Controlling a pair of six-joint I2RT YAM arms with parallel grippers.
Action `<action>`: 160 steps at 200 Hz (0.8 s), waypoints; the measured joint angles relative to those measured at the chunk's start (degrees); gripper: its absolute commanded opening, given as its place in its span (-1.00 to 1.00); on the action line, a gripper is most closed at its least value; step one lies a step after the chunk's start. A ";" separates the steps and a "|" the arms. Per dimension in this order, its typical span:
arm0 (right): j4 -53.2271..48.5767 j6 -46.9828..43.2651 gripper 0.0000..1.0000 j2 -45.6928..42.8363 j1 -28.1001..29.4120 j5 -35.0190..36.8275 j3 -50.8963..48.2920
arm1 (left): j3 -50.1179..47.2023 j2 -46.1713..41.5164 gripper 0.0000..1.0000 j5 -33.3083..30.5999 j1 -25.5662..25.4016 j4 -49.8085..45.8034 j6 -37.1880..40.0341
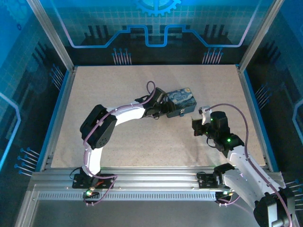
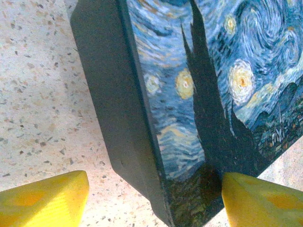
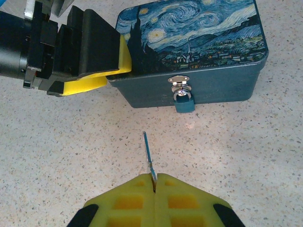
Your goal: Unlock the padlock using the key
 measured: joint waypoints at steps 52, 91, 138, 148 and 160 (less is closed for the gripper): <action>-0.04 0.00 -1.00 0.76 -0.04 -0.39 0.00 | -3.39 -1.75 0.50 0.28 2.05 2.47 0.00; -0.15 0.00 -1.00 1.01 -0.24 -0.90 0.00 | -5.64 -3.04 0.50 0.61 3.13 3.37 0.20; -0.17 0.00 -1.00 1.66 -0.26 -1.51 0.04 | -7.48 -4.33 0.51 1.09 4.22 3.89 0.55; -0.17 0.00 -1.00 1.75 -0.26 -1.53 0.11 | -7.85 -4.68 0.51 1.18 4.63 3.85 0.68; -0.20 -0.02 -1.00 1.84 -0.26 -1.73 0.20 | -8.28 -5.11 0.51 1.46 5.33 3.67 1.11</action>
